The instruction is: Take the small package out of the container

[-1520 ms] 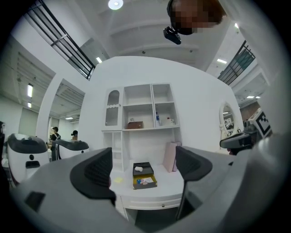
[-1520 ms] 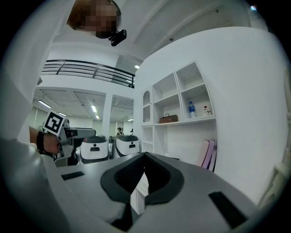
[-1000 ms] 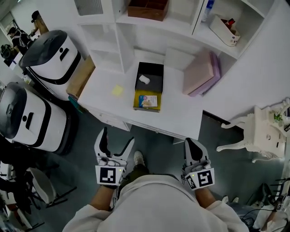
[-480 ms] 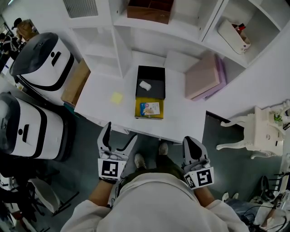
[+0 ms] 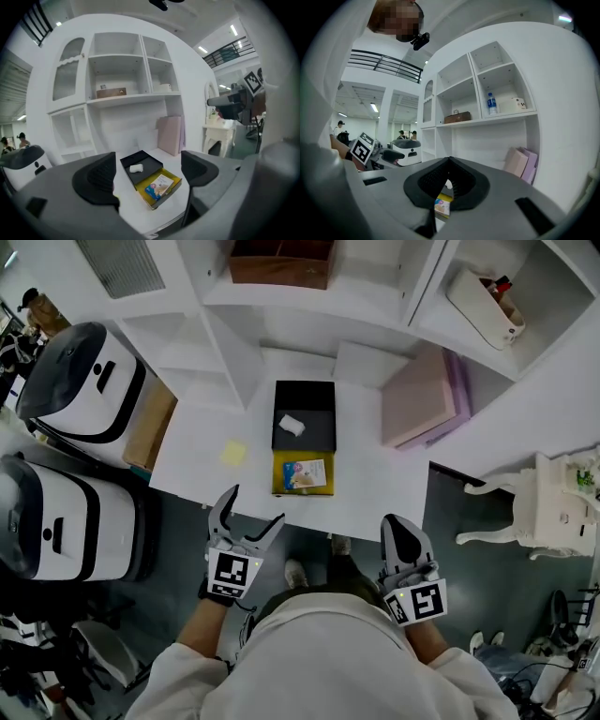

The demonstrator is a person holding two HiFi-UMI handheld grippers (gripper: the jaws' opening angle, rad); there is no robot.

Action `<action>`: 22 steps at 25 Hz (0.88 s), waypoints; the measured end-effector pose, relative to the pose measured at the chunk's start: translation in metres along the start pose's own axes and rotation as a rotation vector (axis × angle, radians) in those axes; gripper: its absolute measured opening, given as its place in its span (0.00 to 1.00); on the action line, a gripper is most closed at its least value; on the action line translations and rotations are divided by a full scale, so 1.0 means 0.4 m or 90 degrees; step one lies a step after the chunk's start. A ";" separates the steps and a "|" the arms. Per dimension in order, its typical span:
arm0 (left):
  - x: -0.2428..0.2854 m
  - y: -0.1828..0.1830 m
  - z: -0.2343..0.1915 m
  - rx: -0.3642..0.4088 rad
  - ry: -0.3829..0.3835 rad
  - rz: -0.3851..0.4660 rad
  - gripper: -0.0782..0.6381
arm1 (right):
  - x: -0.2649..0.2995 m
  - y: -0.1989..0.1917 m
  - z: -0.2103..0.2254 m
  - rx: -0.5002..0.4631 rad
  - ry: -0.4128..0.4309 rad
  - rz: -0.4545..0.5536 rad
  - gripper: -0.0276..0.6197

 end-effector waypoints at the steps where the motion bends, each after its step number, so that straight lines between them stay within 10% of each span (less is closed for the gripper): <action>1: 0.026 -0.010 0.007 0.013 -0.020 -0.013 0.72 | 0.001 -0.002 0.017 0.002 -0.005 -0.002 0.08; 22: 0.520 -0.343 0.170 0.302 -0.334 -0.289 0.70 | -0.120 -0.081 0.338 0.064 -0.191 -0.039 0.08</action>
Point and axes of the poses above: the fingertips, and each gripper's own axes: x forward along the fingers, z to its right, y out of its top, the point moved 3 cm from there along -x, backward along the fingers, and after that the axes turned 9 degrees about x, right-handed, at the moved point
